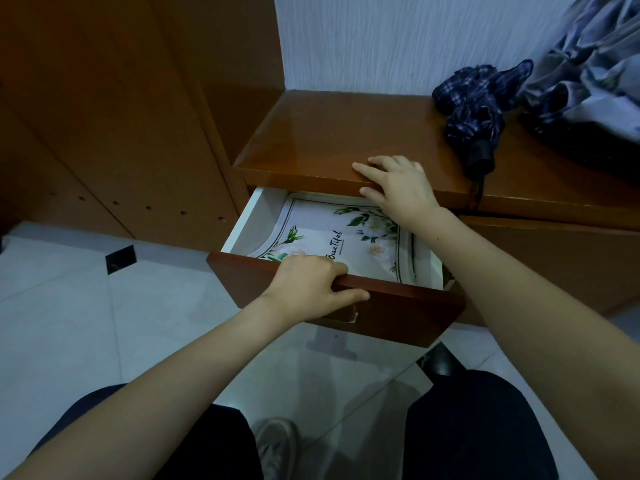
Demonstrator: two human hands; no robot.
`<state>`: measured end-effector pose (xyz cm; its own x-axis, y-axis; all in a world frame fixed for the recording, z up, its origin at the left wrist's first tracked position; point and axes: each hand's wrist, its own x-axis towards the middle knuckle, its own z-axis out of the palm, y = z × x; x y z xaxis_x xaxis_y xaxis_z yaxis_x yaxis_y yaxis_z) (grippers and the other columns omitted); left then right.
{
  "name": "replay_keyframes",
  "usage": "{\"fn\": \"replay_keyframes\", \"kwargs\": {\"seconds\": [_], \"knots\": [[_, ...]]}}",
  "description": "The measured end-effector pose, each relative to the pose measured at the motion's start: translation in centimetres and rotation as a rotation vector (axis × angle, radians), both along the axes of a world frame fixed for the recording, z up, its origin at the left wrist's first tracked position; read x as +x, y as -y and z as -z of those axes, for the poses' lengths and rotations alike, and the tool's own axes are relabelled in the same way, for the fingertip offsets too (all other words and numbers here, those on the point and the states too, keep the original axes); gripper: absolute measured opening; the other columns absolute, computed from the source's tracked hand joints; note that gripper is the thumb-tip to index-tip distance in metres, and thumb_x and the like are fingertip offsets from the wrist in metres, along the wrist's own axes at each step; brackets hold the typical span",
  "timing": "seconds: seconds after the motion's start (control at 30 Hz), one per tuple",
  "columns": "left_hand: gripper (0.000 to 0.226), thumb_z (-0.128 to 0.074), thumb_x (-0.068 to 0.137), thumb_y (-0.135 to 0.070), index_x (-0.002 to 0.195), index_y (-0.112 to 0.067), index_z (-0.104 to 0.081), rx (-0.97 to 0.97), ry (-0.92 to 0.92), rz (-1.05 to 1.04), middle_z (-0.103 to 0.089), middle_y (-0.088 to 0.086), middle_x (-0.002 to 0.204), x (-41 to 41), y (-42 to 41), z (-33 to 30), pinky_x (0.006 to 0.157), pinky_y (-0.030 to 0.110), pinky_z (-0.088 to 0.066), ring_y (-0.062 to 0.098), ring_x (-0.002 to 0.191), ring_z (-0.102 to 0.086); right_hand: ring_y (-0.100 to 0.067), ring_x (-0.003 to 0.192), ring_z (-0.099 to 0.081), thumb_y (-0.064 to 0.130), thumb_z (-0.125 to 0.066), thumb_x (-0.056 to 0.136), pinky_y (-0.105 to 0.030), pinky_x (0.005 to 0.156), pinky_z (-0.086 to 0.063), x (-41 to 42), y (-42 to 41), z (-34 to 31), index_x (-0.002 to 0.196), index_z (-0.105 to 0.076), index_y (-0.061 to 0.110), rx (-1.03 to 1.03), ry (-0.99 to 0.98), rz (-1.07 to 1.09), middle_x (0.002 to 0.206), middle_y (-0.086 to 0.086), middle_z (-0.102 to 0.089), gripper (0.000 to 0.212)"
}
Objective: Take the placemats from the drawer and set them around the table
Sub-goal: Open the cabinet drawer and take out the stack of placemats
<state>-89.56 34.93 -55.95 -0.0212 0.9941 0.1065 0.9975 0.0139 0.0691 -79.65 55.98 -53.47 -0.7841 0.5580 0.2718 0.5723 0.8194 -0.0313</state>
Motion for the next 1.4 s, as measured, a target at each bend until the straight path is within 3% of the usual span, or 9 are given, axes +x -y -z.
{"fn": "replay_keyframes", "kwargs": {"seconds": [0.17, 0.33, 0.63, 0.83, 1.03, 1.4], "knots": [[0.063, -0.036, 0.077, -0.081, 0.060, -0.022, -0.048, 0.016, -0.025, -0.022, -0.041, -0.006, 0.048, 0.5, 0.9, -0.4, 0.048, 0.026, -0.020, 0.012, 0.053, -0.046, -0.033, 0.140, -0.026, 0.041, -0.044, 0.098, -0.054, 0.115, -0.014, 0.0, 0.1, 0.5, 0.145, -0.035, 0.037, -0.060, -0.024, 0.021, 0.149, -0.001, -0.039, 0.047], [0.069, -0.036, 0.077, -0.082, 0.062, -0.018, -0.054, -0.011, 0.005, -0.069, -0.045, -0.003, 0.049, 0.9, 2.3, -0.6, 0.048, 0.025, -0.029, 0.012, 0.054, -0.050, -0.033, 0.139, -0.029, 0.043, -0.044, 0.098, -0.053, 0.115, -0.017, 0.2, -0.1, 0.5, 0.144, -0.037, 0.038, -0.052, -0.054, 0.004, 0.148, -0.001, -0.041, 0.047], [0.076, -0.024, 0.071, -0.087, 0.065, -0.018, -0.055, -0.027, -0.026, -0.072, -0.051, -0.003, 0.053, 2.0, 5.2, -0.2, 0.045, 0.024, -0.020, 0.010, 0.053, -0.048, -0.032, 0.139, -0.030, 0.045, -0.043, 0.097, -0.051, 0.115, -0.018, 0.1, -0.1, 1.1, 0.143, -0.037, 0.040, -0.024, -0.056, 0.013, 0.147, 0.000, -0.041, 0.047], [0.077, -0.021, 0.069, -0.088, 0.066, -0.019, -0.054, -0.039, 0.014, -0.086, -0.054, -0.003, 0.055, 2.5, 7.0, 0.0, 0.049, 0.025, -0.034, 0.011, 0.056, -0.052, -0.033, 0.138, -0.031, 0.044, -0.044, 0.097, -0.051, 0.114, -0.018, 0.1, 0.1, 1.2, 0.143, -0.038, 0.039, -0.015, -0.055, 0.016, 0.147, -0.001, -0.042, 0.046], [0.075, -0.027, 0.070, -0.087, 0.063, -0.019, -0.057, -0.031, 0.023, -0.073, -0.050, -0.004, 0.049, 2.9, 8.7, 0.0, 0.045, 0.023, -0.021, 0.011, 0.051, -0.049, -0.033, 0.138, -0.030, 0.044, -0.042, 0.098, -0.051, 0.115, -0.016, 0.1, 0.0, 1.1, 0.144, -0.037, 0.039, -0.025, -0.051, 0.019, 0.147, -0.001, -0.041, 0.047], [0.078, -0.024, 0.066, -0.090, 0.072, -0.021, -0.060, -0.102, 0.001, -0.072, -0.053, -0.003, 0.055, 2.6, 8.8, -0.1, 0.047, 0.021, -0.021, 0.009, 0.056, -0.050, -0.033, 0.139, -0.029, 0.044, -0.042, 0.098, -0.050, 0.115, -0.016, 0.3, 0.1, 0.8, 0.145, -0.036, 0.038, -0.042, -0.043, 0.024, 0.148, -0.001, -0.040, 0.047]]}}
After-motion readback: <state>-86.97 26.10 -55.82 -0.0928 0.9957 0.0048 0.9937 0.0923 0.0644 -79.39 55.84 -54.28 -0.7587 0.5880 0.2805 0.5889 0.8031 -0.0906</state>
